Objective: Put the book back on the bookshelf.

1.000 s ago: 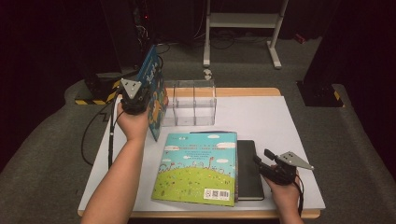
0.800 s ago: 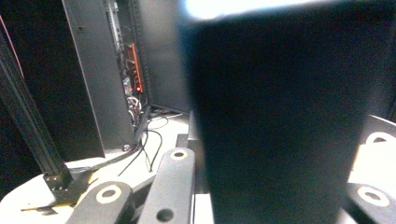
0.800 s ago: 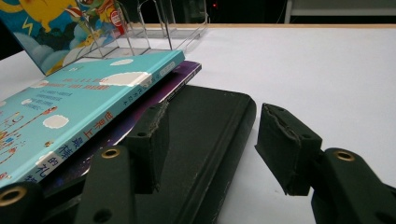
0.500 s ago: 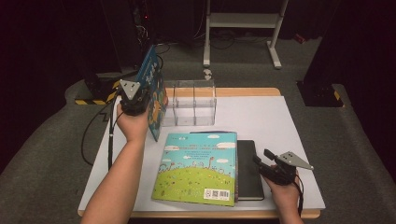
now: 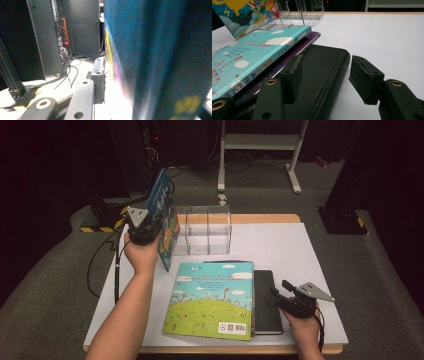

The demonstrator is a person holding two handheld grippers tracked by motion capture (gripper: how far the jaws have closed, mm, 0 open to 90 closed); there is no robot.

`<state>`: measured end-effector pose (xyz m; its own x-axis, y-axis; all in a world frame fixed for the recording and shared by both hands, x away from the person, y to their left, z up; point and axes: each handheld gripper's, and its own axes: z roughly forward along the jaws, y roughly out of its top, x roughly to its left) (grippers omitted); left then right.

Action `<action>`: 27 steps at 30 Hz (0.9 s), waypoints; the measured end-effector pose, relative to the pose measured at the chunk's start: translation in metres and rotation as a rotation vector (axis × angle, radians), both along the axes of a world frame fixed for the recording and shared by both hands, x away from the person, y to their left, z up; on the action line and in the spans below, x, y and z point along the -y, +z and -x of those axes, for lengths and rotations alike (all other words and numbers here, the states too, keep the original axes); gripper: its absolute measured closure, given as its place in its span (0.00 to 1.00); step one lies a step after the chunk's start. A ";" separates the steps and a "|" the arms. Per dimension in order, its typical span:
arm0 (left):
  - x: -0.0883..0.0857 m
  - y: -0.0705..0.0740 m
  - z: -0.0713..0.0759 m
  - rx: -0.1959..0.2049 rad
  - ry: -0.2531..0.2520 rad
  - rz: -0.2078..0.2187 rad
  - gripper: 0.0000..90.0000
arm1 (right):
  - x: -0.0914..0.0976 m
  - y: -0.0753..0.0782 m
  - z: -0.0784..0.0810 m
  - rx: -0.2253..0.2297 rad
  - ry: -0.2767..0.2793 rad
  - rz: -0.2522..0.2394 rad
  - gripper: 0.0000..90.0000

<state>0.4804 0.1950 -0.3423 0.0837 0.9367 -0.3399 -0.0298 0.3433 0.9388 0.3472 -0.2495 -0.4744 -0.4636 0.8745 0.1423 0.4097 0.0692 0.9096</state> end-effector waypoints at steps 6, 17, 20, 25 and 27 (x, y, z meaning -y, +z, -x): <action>-0.002 0.000 0.000 -0.013 -0.020 0.016 0.71 | 0.000 0.000 0.000 -0.002 0.000 0.002 0.48; -0.004 0.001 0.003 -0.025 -0.058 0.031 0.68 | -0.001 -0.001 0.000 -0.001 0.001 0.009 0.48; -0.004 0.001 0.004 -0.026 -0.064 0.035 0.67 | -0.001 -0.001 0.000 -0.002 0.001 0.009 0.48; -0.005 0.002 0.007 -0.035 -0.102 0.042 0.66 | -0.001 -0.001 0.000 0.000 0.000 0.011 0.48; -0.005 0.002 0.007 -0.034 -0.110 0.044 0.65 | -0.001 -0.001 0.000 0.000 0.000 0.012 0.48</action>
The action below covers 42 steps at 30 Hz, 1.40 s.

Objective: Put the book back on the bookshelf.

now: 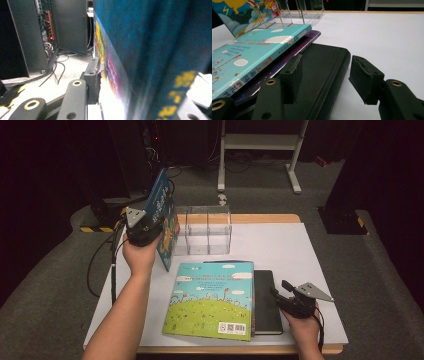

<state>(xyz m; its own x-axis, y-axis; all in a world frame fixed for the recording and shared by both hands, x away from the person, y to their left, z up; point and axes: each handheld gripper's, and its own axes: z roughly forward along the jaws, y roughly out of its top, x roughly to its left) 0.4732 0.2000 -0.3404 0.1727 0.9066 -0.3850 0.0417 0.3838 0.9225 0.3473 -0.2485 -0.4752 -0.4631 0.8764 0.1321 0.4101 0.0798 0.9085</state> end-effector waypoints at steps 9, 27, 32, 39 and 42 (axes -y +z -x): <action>0.000 0.000 0.003 -0.021 -0.044 -0.009 0.58 | -0.002 -0.002 -0.001 -0.006 0.003 0.015 0.48; -0.008 -0.006 0.029 -0.032 -0.106 -0.069 0.40 | -0.002 0.001 0.000 0.001 0.010 0.020 0.46; -0.014 -0.007 0.037 -0.053 -0.128 -0.054 0.37 | -0.003 0.001 0.000 0.004 0.011 0.022 0.46; -0.019 -0.013 0.049 -0.079 -0.129 -0.068 0.33 | -0.004 0.003 0.001 0.011 0.010 0.026 0.44; -0.021 -0.018 0.055 -0.090 -0.134 -0.069 0.32 | -0.005 0.004 0.002 0.011 0.016 0.027 0.44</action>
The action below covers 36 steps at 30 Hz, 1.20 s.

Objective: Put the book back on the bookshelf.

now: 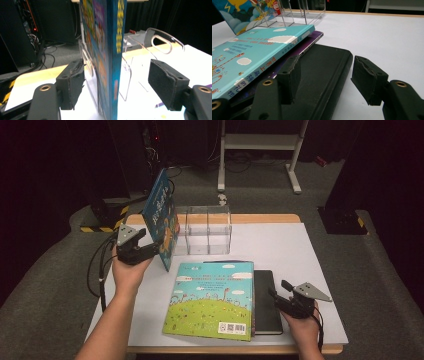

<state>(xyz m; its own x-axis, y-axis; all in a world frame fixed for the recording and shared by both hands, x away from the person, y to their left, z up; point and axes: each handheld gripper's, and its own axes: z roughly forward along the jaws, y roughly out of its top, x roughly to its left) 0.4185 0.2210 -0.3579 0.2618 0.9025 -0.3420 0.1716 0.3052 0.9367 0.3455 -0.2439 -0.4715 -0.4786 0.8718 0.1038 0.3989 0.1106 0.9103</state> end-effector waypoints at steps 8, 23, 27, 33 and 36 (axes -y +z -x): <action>-0.003 -0.018 0.016 -0.042 -0.028 -0.001 0.31 | -0.002 0.002 0.001 0.012 0.007 0.001 0.43; 0.012 -0.088 0.042 -0.193 -0.098 -0.015 0.28 | -0.014 0.009 0.006 0.025 0.050 0.018 0.39; 0.027 -0.103 0.049 -0.239 -0.137 -0.064 0.29 | -0.021 0.013 0.007 0.033 0.070 0.037 0.38; 0.045 -0.120 0.060 -0.276 -0.196 -0.118 0.28 | -0.038 0.019 0.011 0.050 0.110 0.098 0.39; 0.052 -0.127 0.061 -0.286 -0.211 -0.127 0.27 | -0.046 0.021 0.011 0.057 0.110 0.124 0.39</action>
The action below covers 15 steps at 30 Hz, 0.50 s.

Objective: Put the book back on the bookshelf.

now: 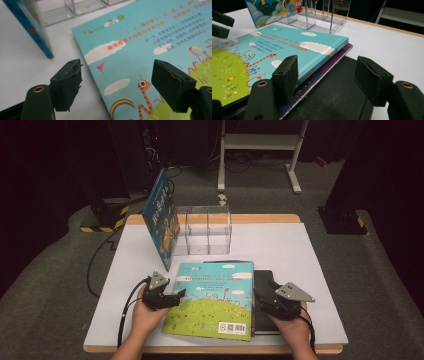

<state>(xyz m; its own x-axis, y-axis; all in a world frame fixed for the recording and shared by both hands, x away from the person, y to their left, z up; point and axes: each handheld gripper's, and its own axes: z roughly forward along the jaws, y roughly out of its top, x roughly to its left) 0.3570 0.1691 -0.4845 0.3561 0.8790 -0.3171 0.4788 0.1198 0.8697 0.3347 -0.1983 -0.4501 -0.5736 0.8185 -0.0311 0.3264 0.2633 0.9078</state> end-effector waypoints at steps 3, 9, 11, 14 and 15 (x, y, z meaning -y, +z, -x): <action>0.003 -0.001 0.002 0.006 -0.010 0.015 0.27 | -0.006 0.002 -0.003 -0.004 -0.002 0.019 0.39; -0.001 -0.003 0.001 -0.004 -0.029 0.028 0.27 | -0.018 0.000 -0.006 -0.023 0.000 0.077 0.40; -0.003 -0.002 0.001 -0.012 -0.033 0.047 0.27 | -0.020 -0.002 -0.007 -0.038 -0.001 0.098 0.41; -0.004 -0.002 0.003 -0.010 -0.037 0.054 0.26 | -0.020 -0.004 -0.007 -0.049 -0.002 0.115 0.42; -0.005 -0.003 0.003 -0.015 -0.039 0.065 0.26 | -0.019 -0.004 -0.007 -0.051 0.000 0.118 0.42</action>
<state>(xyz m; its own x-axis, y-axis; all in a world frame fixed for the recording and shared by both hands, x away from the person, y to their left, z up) 0.3538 0.1739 -0.4874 0.3847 0.8420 -0.3783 0.4969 0.1564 0.8536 0.3417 -0.1790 -0.4545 -0.5769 0.8109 -0.0982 0.3716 0.3676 0.8525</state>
